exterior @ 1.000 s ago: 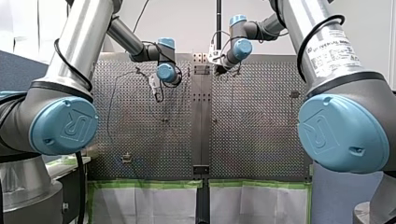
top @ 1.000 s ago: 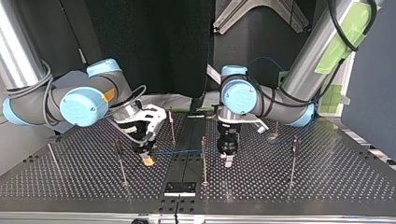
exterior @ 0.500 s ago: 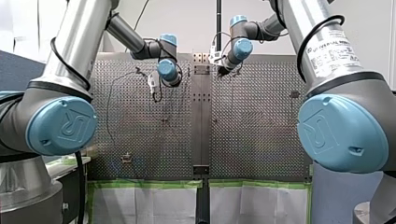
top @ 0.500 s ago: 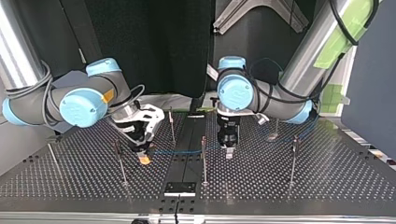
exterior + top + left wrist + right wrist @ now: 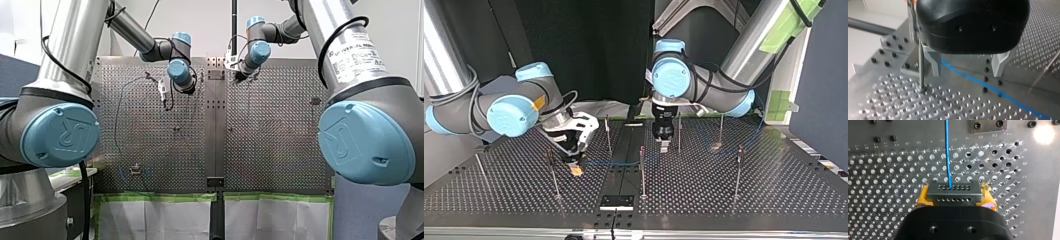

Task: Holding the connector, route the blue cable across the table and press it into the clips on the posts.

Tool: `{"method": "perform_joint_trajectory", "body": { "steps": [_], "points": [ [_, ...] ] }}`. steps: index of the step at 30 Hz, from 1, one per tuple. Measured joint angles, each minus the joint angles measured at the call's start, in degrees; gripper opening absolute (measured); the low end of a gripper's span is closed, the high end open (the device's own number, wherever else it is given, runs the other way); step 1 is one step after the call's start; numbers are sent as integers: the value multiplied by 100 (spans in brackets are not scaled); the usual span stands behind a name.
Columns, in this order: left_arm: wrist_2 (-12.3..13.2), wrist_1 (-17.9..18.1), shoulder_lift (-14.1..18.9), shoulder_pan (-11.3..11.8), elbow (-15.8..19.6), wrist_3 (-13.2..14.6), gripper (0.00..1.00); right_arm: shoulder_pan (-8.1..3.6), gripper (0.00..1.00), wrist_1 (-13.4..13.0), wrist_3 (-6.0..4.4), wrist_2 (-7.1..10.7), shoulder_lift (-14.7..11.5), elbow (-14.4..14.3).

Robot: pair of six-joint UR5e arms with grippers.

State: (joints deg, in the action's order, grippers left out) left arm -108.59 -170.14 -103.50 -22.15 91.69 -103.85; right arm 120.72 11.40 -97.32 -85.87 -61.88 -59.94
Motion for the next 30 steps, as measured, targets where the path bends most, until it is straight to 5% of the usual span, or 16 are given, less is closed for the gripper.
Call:
{"method": "perform_joint_trajectory", "body": {
  "steps": [9,23,30],
  "points": [
    [-281,53,351,-428,167,15,100,-33,0,18,14,-9,1,2],
    [-883,248,372,-1222,3,494,100,-110,0,19,-18,-10,-1,2],
    [-953,195,296,-1284,-270,565,100,-128,0,18,-22,-9,-3,1]
  ]
}}
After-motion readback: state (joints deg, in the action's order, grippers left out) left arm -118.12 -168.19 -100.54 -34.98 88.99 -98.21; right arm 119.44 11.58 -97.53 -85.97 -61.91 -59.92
